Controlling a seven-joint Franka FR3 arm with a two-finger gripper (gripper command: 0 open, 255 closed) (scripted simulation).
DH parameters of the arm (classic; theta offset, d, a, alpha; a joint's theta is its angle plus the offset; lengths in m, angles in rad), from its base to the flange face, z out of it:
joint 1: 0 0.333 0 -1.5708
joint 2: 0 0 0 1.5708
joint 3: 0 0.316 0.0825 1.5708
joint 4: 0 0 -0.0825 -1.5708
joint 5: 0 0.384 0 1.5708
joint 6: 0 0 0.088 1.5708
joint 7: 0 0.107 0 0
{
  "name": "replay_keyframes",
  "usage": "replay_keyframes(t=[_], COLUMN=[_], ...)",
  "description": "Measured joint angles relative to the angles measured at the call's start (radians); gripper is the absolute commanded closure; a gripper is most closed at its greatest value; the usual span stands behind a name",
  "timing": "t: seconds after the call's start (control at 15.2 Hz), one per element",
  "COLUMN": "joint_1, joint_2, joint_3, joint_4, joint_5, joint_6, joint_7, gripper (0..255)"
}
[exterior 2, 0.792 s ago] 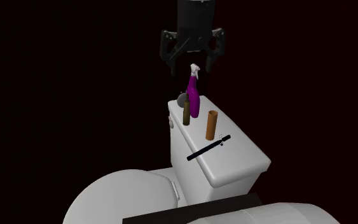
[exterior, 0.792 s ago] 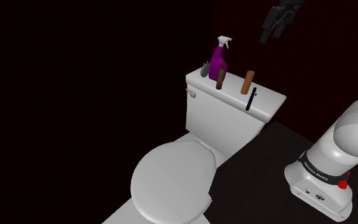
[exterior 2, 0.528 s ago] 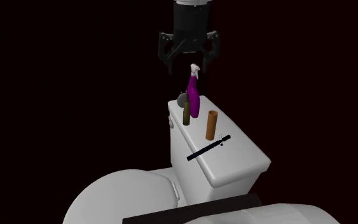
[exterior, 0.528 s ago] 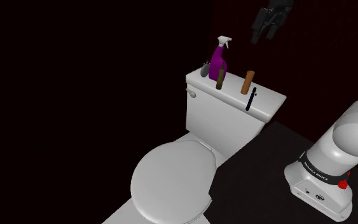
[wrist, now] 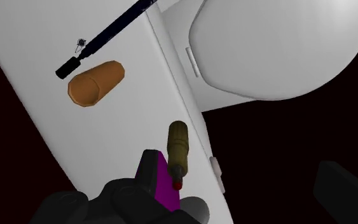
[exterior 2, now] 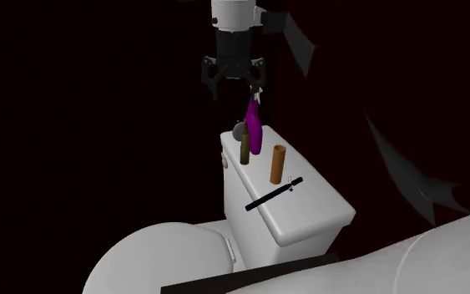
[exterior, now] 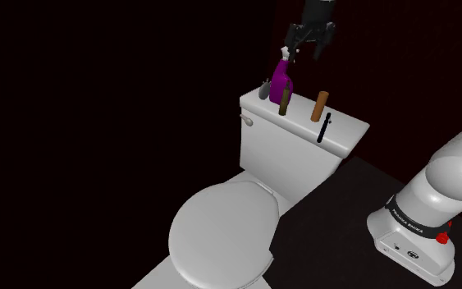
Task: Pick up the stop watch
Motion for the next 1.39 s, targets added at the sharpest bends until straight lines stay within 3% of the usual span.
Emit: replay_keyframes(t=[0.59, 1.39], joint_1=[-0.048, -0.089], joint_2=[0.378, 0.87], joint_3=[0.01, -0.066], joint_4=[0.281, 0.753], joint_5=[-0.02, 0.01], joint_6=[0.01, -0.073], joint_7=[0.291, 0.588], gripper=[0, 0])
